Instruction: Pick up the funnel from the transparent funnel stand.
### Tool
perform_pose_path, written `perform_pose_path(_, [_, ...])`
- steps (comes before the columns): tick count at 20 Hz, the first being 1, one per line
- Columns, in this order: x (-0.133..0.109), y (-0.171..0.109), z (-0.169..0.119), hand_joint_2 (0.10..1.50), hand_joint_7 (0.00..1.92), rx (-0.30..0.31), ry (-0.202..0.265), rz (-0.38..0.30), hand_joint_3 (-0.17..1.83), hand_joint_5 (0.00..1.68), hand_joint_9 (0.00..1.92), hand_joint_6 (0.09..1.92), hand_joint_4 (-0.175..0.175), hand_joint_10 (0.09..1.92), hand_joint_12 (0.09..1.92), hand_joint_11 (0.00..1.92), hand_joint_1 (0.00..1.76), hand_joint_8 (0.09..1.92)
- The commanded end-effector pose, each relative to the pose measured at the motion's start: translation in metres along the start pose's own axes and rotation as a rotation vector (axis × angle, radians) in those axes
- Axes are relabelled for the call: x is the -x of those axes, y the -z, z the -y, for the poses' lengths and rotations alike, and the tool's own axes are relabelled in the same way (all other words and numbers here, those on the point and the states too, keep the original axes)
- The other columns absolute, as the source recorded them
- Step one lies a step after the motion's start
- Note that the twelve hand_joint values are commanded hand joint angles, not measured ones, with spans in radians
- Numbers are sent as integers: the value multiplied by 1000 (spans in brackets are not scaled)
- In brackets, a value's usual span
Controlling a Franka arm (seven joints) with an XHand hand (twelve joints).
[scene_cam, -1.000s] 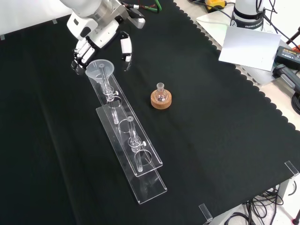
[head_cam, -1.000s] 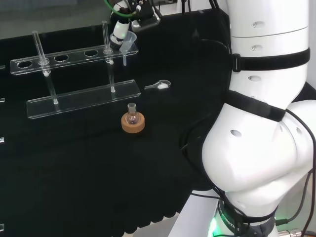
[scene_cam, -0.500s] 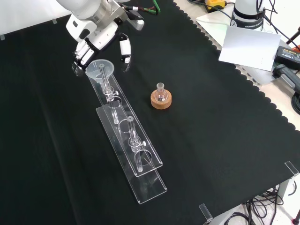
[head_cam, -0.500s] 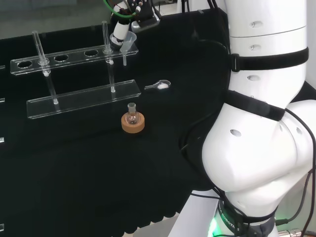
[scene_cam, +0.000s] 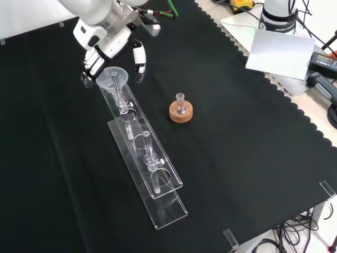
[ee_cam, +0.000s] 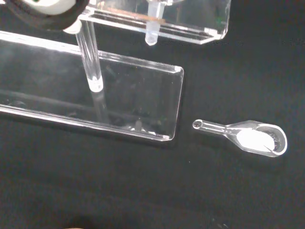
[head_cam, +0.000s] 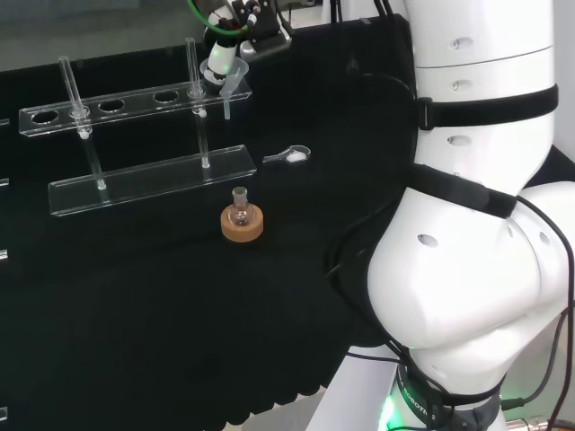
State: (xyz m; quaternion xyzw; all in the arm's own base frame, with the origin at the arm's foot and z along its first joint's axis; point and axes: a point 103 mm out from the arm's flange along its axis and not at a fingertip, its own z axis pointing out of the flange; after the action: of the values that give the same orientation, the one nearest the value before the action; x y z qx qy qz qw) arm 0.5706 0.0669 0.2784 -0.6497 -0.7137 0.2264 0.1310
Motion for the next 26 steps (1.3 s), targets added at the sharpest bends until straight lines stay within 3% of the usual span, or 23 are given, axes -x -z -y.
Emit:
perform_pose_path(1, [3, -7, -6, 648, 0, -2, -9, 0, 420, 181, 164, 87, 25, 860, 1482, 395, 766, 551])
perform_pose_path(8, [13, -20, -12, 647, 0, -1, -8, 1, 441, 198, 206, 87, 21, 831, 1476, 405, 767, 603])
perform_pose_path(13, [22, -21, -10, 641, 66, 21, -19, 19, 483, 245, 347, 87, 8, 733, 1462, 428, 771, 672])
perform_pose_path(20, [20, -12, -3, 723, 309, 158, -44, 65, 511, 485, 604, 87, -11, 593, 1377, 547, 758, 661])
perform_pose_path(22, [17, -9, 0, 746, 358, 210, -47, 80, 502, 645, 646, 134, 3, 568, 1353, 576, 755, 654])
perform_pose_path(26, [11, 1, 7, 792, 468, 276, -51, 110, 479, 873, 745, 474, 58, 498, 1298, 626, 758, 633])
